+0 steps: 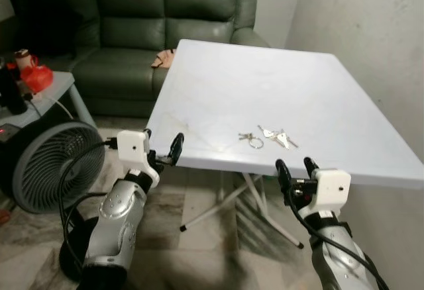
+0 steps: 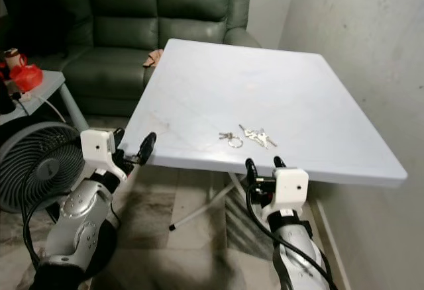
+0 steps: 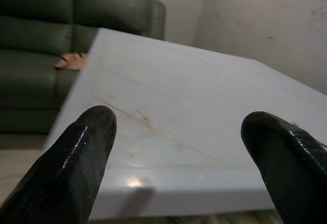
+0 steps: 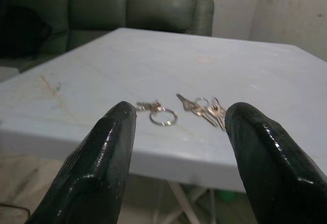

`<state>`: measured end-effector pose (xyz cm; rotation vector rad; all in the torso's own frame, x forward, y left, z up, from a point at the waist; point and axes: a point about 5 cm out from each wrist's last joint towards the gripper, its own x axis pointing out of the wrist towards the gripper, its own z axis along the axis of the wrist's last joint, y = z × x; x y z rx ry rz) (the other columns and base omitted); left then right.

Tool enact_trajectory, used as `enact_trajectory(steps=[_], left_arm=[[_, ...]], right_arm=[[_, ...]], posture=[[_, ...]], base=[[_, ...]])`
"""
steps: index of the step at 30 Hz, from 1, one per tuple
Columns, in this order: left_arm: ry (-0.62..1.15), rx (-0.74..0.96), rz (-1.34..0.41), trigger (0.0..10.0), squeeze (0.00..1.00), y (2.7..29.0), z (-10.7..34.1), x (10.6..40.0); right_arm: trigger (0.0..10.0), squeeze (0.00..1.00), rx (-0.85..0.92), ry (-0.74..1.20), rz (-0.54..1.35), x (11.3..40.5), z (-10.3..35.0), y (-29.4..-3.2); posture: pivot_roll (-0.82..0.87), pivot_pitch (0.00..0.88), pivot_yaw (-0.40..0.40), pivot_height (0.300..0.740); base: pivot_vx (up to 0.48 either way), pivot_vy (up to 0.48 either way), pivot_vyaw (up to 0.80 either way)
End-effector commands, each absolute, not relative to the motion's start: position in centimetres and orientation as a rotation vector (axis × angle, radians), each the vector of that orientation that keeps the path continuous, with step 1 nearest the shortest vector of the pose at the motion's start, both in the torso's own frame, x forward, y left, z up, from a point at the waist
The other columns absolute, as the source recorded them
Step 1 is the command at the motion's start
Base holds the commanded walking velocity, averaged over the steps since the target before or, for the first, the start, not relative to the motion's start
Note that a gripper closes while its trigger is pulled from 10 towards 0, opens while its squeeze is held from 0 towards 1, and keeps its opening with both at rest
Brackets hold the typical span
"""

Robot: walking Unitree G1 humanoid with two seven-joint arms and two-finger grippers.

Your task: Hang keys on a hook

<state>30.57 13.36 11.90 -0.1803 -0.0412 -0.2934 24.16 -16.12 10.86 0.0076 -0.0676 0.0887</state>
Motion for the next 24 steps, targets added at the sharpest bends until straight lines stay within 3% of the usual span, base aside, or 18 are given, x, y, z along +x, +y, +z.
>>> enact_trajectory(steps=[1,7,24], left_arm=[[-0.047,-0.176,-0.319,10.0,0.00,12.83,12.23,30.45],[-0.031,-0.176,-0.326,10.0,0.00,12.99,12.01,30.41],[-0.030,-0.176,-0.330,10.0,0.00,12.88,12.18,30.39]], right_arm=[[10.0,0.00,0.001,-0.078,0.068,24.16,11.20,-16.76],[10.0,0.00,0.002,-0.077,0.071,24.15,11.18,-16.65],[10.0,0.00,0.008,-0.071,0.073,24.06,11.06,-16.49]], posture=[[-0.01,0.000,-0.027,0.740],[-0.01,0.000,-0.026,0.740],[-0.01,0.000,-0.022,0.740]], base=[[0.000,0.000,0.00],[0.000,0.000,0.00],[0.308,0.000,0.00]])
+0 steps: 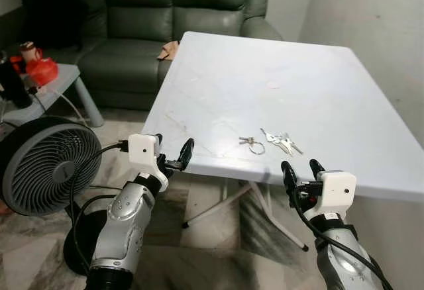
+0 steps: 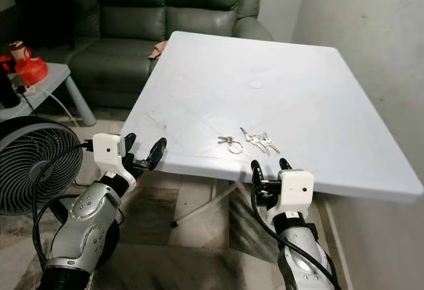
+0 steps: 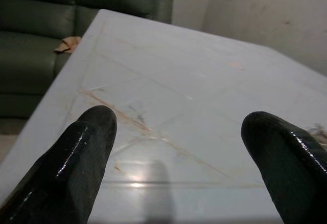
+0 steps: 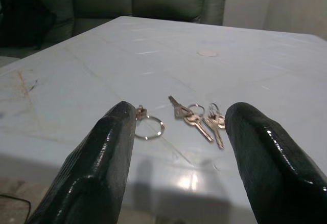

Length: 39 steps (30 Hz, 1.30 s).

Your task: Hang keys on a hook

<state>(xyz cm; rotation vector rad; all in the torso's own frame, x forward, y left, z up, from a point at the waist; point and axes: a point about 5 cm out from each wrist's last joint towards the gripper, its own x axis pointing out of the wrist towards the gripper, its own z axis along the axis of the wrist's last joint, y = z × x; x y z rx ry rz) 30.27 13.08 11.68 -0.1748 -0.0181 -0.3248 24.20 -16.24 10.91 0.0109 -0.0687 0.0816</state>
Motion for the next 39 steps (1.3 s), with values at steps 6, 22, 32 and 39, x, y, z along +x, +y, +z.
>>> enact_trajectory(steps=[6,22,32,39], left_arm=[[-0.025,-0.176,-0.333,10.0,0.00,12.8,12.2,30.4],[-0.064,-0.152,-0.318,10.0,0.00,12.5,12.6,30.3],[-0.087,-0.171,-0.313,10.0,0.00,12.7,12.7,30.2],[-0.077,-0.187,-0.315,10.0,0.00,12.7,12.6,30.2]], right_arm=[[10.0,0.00,0.007,-0.072,0.073,24.1,11.1,-16.5],[10.0,0.75,0.016,-0.072,0.101,24.4,11.2,-16.7],[10.0,1.00,-0.058,-0.084,0.155,25.2,11.7,-17.7],[10.0,0.00,-0.056,-0.081,0.180,25.2,11.7,-17.2]], posture=[[-0.01,0.000,-0.022,0.740],[0.00,0.000,-0.022,0.740],[0.01,0.000,-0.038,0.740],[0.01,0.000,-0.040,0.740]], base=[[0.296,0.000,0.00],[0.016,0.000,0.00],[0.000,0.000,0.00],[0.000,0.057,0.00]])
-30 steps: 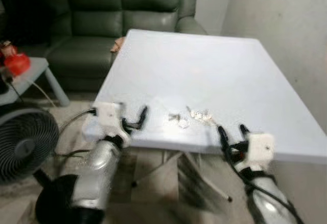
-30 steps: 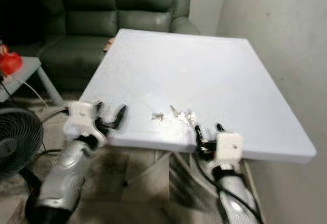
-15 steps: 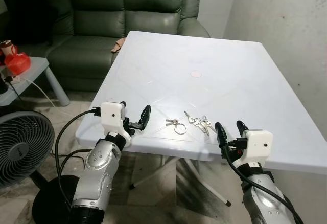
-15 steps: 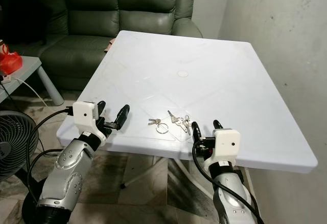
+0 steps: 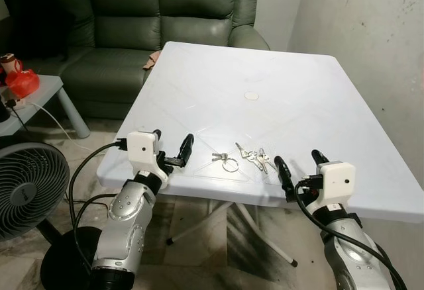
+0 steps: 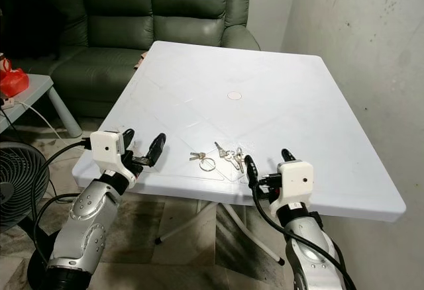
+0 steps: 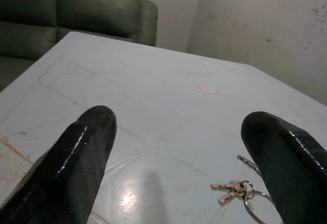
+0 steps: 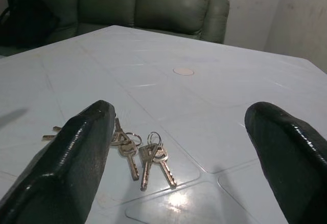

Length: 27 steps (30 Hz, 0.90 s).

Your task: Hang keys on a hook

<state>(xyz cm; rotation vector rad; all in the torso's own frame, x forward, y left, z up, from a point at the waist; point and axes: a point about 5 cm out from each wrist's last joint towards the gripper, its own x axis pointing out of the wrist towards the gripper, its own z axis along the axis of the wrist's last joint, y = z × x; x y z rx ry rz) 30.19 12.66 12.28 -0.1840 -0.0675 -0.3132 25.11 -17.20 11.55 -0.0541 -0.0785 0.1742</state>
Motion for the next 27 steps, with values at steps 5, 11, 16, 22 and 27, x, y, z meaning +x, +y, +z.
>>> enact_trajectory(steps=[5,11,16,22,27], left_arm=[[-0.076,-0.188,-0.317,10.0,0.00,12.66,12.60,30.34],[-0.077,-0.187,-0.316,10.0,0.00,12.63,12.62,30.44],[-0.057,-0.162,-0.298,10.0,0.00,12.63,12.36,30.55],[-0.057,-0.154,-0.294,10.0,0.00,12.60,12.35,30.51],[-0.058,-0.152,-0.290,10.0,0.00,12.62,12.35,30.50]], right_arm=[[10.0,0.00,-0.051,-0.081,0.176,25.19,11.60,-17.18],[10.0,0.00,-0.046,-0.077,0.162,25.08,11.55,-17.53],[10.0,0.00,-0.061,-0.078,0.156,24.99,11.56,-17.61],[10.0,0.00,-0.081,-0.076,0.176,24.88,11.55,-17.40],[10.0,0.00,-0.083,-0.076,0.179,24.87,11.57,-17.34]], posture=[[0.01,0.000,-0.040,0.740],[0.00,0.000,-0.038,0.740],[0.00,0.000,-0.038,0.740],[0.00,0.000,-0.039,0.740],[0.00,0.000,-0.039,0.740]], base=[[0.000,0.433,0.00],[0.000,0.448,0.00],[0.000,0.000,0.00],[0.000,0.000,0.13],[0.000,0.000,0.80]])
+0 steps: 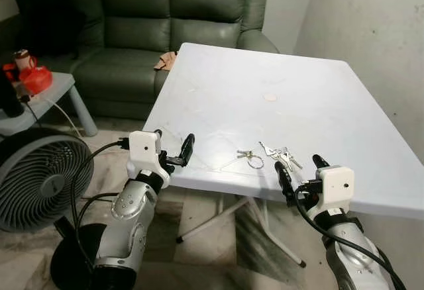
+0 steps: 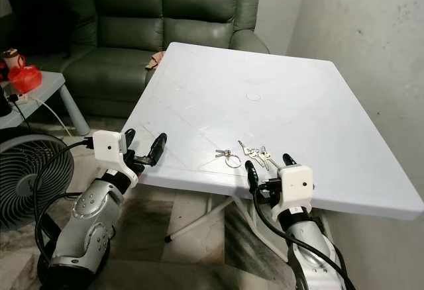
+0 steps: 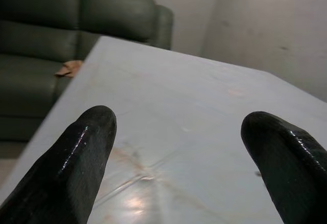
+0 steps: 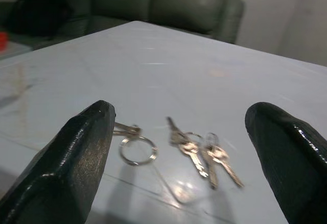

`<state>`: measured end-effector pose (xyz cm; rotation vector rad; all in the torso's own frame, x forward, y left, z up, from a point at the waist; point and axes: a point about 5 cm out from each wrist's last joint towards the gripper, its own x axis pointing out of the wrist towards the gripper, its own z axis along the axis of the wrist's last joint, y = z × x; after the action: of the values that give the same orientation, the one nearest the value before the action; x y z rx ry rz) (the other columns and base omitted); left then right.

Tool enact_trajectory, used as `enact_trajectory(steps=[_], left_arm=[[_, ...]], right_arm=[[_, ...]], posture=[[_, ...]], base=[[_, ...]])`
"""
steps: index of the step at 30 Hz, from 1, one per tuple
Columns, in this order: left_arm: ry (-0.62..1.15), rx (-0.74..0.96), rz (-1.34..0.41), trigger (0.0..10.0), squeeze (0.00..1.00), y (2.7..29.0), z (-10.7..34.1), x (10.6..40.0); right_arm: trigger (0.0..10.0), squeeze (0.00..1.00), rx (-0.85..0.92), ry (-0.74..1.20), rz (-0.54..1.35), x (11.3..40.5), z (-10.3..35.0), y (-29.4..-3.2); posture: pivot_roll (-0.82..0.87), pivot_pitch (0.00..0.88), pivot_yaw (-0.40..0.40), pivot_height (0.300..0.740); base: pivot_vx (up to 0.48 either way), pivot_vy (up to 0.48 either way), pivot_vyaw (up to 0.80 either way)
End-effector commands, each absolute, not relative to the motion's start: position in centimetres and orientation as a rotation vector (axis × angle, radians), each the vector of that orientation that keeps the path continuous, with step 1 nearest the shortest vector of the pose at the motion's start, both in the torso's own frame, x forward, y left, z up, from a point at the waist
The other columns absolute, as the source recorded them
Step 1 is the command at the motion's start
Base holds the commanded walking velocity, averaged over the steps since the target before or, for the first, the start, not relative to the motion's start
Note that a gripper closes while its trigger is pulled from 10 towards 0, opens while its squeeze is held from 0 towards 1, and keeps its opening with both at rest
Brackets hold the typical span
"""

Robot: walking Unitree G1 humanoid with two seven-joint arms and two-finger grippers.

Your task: Hang keys on a hook

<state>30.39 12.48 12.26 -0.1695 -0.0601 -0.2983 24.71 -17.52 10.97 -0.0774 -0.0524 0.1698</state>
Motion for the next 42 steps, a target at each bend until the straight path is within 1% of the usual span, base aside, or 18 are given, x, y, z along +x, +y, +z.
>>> enact_trajectory(steps=[1,10,11,21,24,29,32,42], left_arm=[[-0.059,-0.153,-0.291,10.0,0.00,12.6,12.4,30.5],[-0.055,-0.145,-0.300,10.0,0.00,12.5,12.3,30.4],[-0.057,-0.143,-0.309,10.0,0.00,12.5,12.4,30.4],[-0.066,-0.105,-0.408,10.0,0.00,11.7,12.6,30.2],[-0.067,-0.101,-0.412,10.0,0.00,11.6,12.6,30.1],[-0.085,-0.059,-0.471,10.0,0.00,11.0,12.6,29.6],[-0.090,-0.046,-0.524,10.0,0.00,10.3,12.6,29.1],[-0.113,-0.016,-0.618,10.0,0.00,9.3,12.7,28.6]], right_arm=[[10.0,0.00,-0.083,-0.075,0.180,24.9,11.6,-17.4],[10.0,0.00,-0.077,-0.077,0.187,24.9,11.6,-17.2],[10.0,0.00,-0.037,-0.078,0.181,24.9,11.6,-17.2],[10.0,0.00,-0.101,-0.060,0.169,25.3,11.6,-18.1],[10.0,0.00,-0.112,-0.058,0.159,25.4,11.7,-18.3],[10.0,0.00,-0.140,-0.054,0.147,25.7,11.7,-18.5],[10.0,0.00,-0.154,-0.040,0.121,26.1,11.6,-18.9],[10.0,0.00,-0.200,-0.002,0.051,27.2,11.5,-19.8]], posture=[[0.00,0.000,-0.039,0.740],[0.01,0.000,-0.041,0.740],[0.01,0.000,-0.039,0.740],[0.01,0.000,-0.042,0.740],[0.01,0.000,-0.044,0.740],[0.01,0.000,-0.044,0.740],[0.02,0.000,-0.044,0.740],[0.02,0.000,-0.042,0.740]], base=[[0.000,0.000,0.80],[0.000,0.000,0.80],[0.000,0.000,0.00],[0.000,0.000,0.00],[0.000,0.000,0.00],[0.000,0.000,0.00],[0.000,0.000,0.00],[0.000,0.000,0.00]])
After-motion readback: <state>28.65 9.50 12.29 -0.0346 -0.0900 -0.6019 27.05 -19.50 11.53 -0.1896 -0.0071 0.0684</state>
